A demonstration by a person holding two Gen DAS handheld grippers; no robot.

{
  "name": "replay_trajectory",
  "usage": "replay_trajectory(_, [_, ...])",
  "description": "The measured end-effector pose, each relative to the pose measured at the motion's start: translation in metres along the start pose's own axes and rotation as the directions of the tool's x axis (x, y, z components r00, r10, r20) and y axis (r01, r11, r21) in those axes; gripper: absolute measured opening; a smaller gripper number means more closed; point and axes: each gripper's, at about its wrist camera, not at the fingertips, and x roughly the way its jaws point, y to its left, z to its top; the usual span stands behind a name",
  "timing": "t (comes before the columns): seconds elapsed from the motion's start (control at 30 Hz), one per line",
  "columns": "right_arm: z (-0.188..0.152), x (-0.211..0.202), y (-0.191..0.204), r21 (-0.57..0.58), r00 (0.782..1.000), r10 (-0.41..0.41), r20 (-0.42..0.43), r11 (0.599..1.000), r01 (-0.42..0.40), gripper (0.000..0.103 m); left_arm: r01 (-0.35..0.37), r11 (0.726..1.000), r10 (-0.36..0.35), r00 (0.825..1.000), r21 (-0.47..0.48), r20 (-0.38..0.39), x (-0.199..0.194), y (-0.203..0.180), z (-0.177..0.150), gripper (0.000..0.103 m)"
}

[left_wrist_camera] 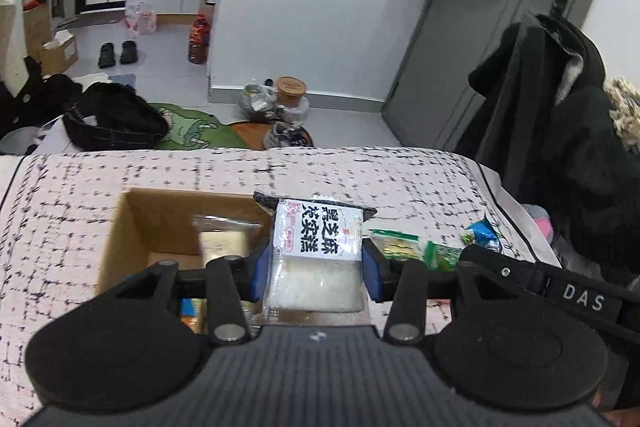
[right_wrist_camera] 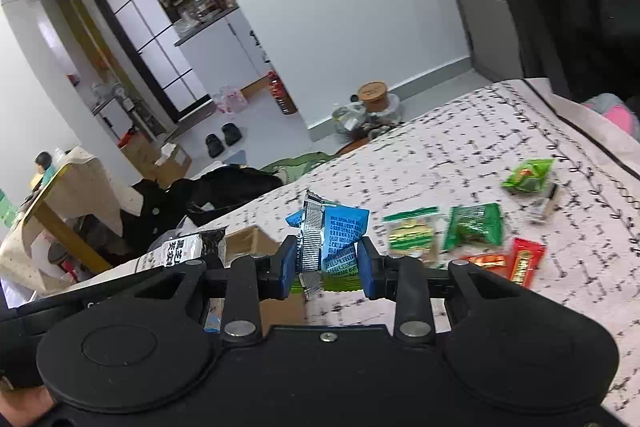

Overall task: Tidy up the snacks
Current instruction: 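Carry both snacks over the cardboard box and open both tools to drop them, then move both tools back over the remaining snacks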

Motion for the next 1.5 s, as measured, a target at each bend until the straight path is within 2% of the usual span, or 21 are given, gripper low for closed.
replay_trajectory(0.67, [-0.017,0.019,0.053,-0.050,0.994,0.100,-0.033,0.994,-0.102,0.031,-0.100,0.991,0.100,0.995,-0.087,-0.011,-0.018,0.079,-0.002,0.045])
replay_trajectory(0.9, [-0.018,0.035,0.059,-0.062,0.993,0.102,-0.062,0.992,-0.106,0.031,-0.103,0.988,0.099,0.994,-0.119,-0.040,-0.007,0.088,-0.009,0.046])
replay_trajectory(1.03, [-0.017,0.043,0.063,-0.066,0.992,0.101,-0.069,0.992,-0.106,0.031,-0.086,0.988,0.085,0.996,-0.131,-0.016,-0.010,0.090,-0.009,0.049])
replay_trajectory(1.33, [-0.010,0.057,0.072,-0.070,0.989,0.126,-0.076,0.989,-0.131,0.032,-0.125,0.982,0.124,0.992,-0.143,-0.016,-0.014,0.098,-0.007,0.054])
replay_trajectory(1.47, [-0.002,0.061,0.076,-0.076,0.986,0.153,-0.065,0.984,-0.158,0.038,-0.133,0.980,0.131,0.991,-0.149,-0.020,-0.014,0.101,-0.007,0.055])
replay_trajectory(1.5, [-0.001,0.062,0.077,-0.079,0.986,0.151,-0.065,0.985,-0.156,0.046,-0.134,0.979,0.132,0.991,-0.151,-0.022,-0.014,0.101,-0.007,0.055])
